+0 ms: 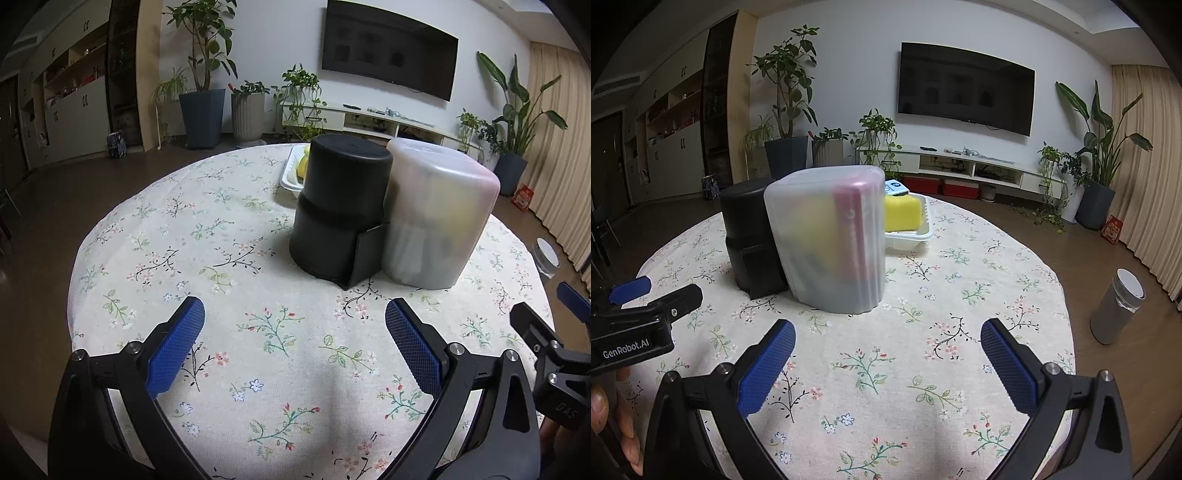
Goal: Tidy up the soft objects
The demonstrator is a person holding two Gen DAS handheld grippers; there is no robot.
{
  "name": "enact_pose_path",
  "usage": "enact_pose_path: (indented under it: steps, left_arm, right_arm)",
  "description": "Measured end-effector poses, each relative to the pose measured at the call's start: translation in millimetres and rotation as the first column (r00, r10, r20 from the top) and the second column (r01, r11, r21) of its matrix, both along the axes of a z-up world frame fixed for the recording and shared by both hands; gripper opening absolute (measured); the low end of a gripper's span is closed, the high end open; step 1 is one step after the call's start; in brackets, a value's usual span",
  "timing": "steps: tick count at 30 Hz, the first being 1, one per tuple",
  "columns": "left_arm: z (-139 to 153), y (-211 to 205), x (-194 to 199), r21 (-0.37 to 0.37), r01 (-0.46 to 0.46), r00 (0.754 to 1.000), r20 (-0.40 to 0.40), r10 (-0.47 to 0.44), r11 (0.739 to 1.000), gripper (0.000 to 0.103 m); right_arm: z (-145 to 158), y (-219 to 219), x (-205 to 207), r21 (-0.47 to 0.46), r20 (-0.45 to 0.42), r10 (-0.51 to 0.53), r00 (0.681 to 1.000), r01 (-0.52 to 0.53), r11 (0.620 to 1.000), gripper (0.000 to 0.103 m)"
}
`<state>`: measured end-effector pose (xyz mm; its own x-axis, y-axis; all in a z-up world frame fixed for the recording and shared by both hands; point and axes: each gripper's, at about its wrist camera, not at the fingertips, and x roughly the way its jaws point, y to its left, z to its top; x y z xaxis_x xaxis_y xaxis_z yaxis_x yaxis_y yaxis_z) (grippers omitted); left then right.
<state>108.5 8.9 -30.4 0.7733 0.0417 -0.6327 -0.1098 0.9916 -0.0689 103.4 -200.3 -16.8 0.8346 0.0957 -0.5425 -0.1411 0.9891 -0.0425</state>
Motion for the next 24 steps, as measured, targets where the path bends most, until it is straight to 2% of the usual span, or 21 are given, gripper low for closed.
enact_pose_path:
  steps: [5,11,21,24]
  left_arm:
    - [2,-2,-2,0.013,-0.010,1.000,0.006,0.010,1.000,0.100]
    - [3,-1,-2,-0.018,0.004,1.000,0.000,-0.004,1.000,0.100]
    - [4,-13,-2,0.042,0.003,1.000,-0.009,-0.002,0.999,0.100]
    - [8,-13,-5,0.030,0.004,1.000,0.015,-0.005,1.000,0.100]
  right_arm:
    - [2,1,-3,0.001,0.011,-0.001,1.000,0.001,1.000,0.103]
    - [3,2,-4,-0.001,0.016,0.000,1.000,0.000,1.000,0.103]
    - [4,3,-5,-0.005,0.017,0.004,1.000,-0.004,1.000,0.103]
    - [5,2,-6,-0.008,0.015,0.004,1.000,-0.004,1.000,0.103]
